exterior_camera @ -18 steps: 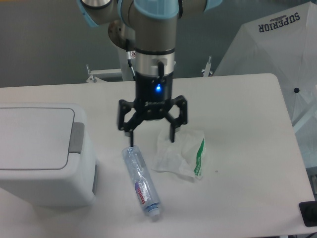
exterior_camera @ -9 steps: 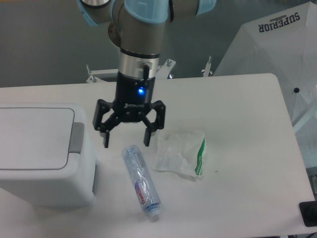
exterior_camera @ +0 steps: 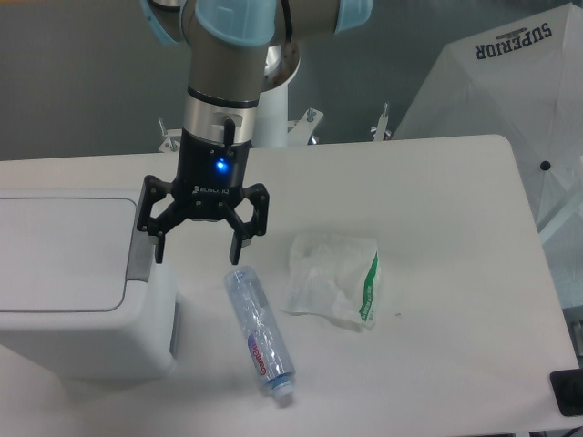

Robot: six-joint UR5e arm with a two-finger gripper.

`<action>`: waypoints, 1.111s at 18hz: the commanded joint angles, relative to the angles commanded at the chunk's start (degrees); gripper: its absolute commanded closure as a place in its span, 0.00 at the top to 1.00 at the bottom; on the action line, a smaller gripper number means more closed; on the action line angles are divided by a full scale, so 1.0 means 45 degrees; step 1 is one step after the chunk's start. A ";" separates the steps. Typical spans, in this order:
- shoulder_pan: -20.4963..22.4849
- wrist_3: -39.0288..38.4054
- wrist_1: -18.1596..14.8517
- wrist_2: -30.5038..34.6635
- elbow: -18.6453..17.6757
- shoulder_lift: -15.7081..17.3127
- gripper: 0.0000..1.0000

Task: Open the trash can
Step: 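Lower the gripper fingers onto the lid edge beside the grey handle, then push the lid edge with the gripper to swing the lid open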

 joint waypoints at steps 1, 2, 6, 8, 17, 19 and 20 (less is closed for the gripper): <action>0.0000 0.0000 0.0000 0.0000 0.0000 0.0000 1.00; 0.0000 0.0000 0.0000 0.0000 0.0000 -0.0019 1.00; -0.0097 0.0000 0.0000 0.0020 -0.0078 -0.0039 1.00; -0.0098 0.0000 0.0000 0.0020 -0.0117 -0.0039 1.00; -0.0098 0.0020 0.0020 0.0020 -0.0176 -0.0137 1.00; -0.0098 0.0020 0.0097 0.0020 -0.0195 -0.0137 1.00; -0.0098 0.0020 0.0098 0.0020 -0.0196 -0.0137 1.00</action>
